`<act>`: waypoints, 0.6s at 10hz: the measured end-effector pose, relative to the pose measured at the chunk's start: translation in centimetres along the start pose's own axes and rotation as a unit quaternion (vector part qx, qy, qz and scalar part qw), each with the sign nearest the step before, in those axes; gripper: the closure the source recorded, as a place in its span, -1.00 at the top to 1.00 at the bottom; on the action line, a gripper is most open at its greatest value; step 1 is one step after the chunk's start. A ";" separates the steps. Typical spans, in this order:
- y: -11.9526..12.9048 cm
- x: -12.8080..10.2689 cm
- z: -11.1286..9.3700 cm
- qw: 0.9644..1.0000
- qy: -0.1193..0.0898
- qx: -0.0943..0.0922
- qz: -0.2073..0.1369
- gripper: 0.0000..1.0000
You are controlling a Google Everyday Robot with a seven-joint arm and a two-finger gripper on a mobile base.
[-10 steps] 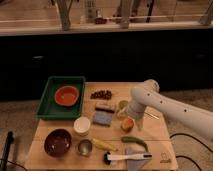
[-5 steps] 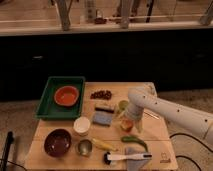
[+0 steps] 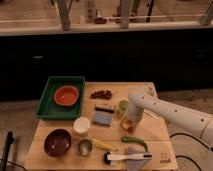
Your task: Place apple in paper cup
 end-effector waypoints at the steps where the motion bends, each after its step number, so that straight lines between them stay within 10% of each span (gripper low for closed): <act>1: 0.0 0.0 -0.4 1.000 0.001 0.000 -0.003 -0.80; 6: -0.8 -0.9 -5.4 0.999 0.009 0.023 -0.029 -1.00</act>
